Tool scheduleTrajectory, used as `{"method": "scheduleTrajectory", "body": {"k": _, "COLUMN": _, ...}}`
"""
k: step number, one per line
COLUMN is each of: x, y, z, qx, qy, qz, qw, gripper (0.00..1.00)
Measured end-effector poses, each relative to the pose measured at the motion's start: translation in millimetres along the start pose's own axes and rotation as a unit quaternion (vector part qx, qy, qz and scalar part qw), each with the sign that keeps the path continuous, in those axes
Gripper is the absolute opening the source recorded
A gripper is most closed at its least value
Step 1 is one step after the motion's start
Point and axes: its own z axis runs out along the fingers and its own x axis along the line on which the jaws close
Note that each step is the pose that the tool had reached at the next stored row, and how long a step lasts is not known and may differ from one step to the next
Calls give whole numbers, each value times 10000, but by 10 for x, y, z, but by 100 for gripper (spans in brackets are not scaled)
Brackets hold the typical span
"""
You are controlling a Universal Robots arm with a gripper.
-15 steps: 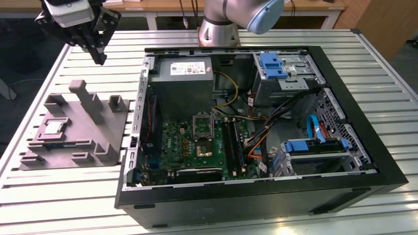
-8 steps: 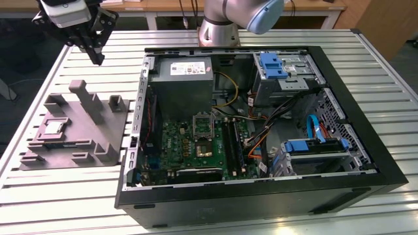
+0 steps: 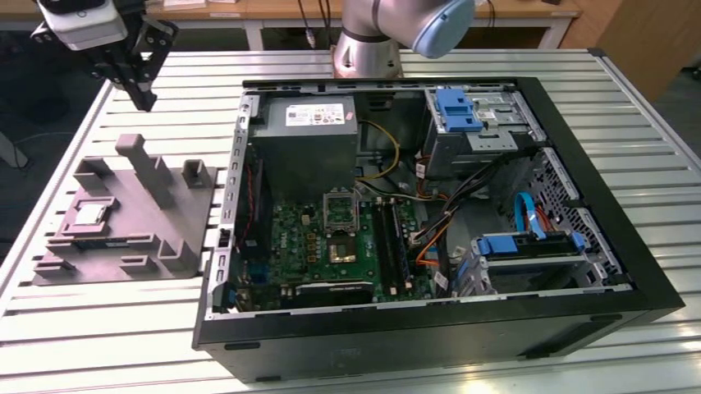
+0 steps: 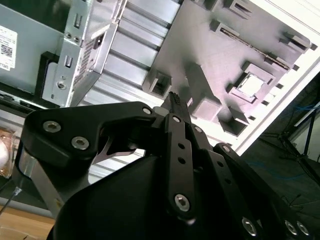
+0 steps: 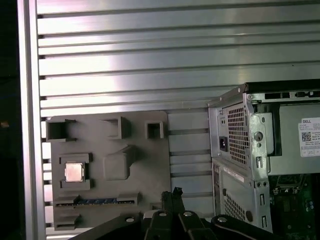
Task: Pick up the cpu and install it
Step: 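Reach for the cpu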
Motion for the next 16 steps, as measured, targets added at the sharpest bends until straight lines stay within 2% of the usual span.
{"method": "scheduleTrajectory", "body": {"k": 11, "x": 388, "y": -30, "z": 37, "qx": 1, "qy": 10, "qz": 1, "qw": 10000, "gripper": 11}}
{"method": "scheduleTrajectory", "body": {"k": 16, "x": 608, "y": -45, "z": 54, "qx": 1, "qy": 15, "qz": 1, "qw": 10000, "gripper": 11}}
